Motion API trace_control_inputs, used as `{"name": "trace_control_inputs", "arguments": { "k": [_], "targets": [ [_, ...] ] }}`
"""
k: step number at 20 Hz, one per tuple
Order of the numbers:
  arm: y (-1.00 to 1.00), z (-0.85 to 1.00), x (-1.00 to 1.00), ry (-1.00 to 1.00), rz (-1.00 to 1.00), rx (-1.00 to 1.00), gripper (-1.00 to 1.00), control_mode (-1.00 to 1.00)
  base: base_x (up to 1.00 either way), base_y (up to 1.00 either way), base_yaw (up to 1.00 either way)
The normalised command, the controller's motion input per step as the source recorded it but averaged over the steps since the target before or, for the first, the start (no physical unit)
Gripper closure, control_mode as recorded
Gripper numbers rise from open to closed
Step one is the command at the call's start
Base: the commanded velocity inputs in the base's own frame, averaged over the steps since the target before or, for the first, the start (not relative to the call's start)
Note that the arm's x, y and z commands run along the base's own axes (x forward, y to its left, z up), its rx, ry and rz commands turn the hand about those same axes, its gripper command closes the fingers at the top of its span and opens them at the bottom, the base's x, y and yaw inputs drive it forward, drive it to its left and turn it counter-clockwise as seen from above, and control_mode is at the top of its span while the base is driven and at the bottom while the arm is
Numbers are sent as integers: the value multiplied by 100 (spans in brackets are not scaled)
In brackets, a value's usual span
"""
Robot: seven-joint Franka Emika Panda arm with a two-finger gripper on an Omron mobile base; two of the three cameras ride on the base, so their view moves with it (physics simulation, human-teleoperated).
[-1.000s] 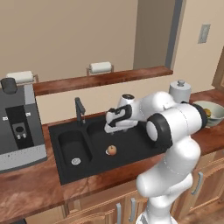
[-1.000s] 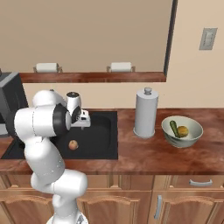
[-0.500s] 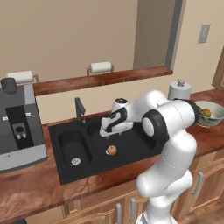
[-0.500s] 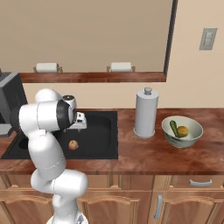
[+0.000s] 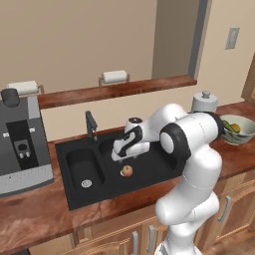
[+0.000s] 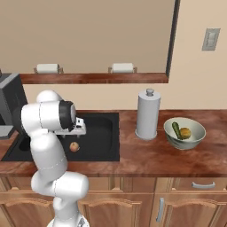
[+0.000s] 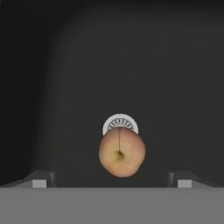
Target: Pick the squashs from the cabinet and place them in one bowl. Pick the peach from the sink and place it in the other bowl.
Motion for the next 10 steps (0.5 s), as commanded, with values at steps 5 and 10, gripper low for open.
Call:
{"name": "trace_control_inputs", "arguments": {
  "k": [5, 10],
  "targets": [
    [0, -30, -3, 0, 0, 0, -100, -100, 0, 0, 0],
    [0, -14, 0, 0, 0, 0, -100, -100, 0, 0, 0]
  ]
}}
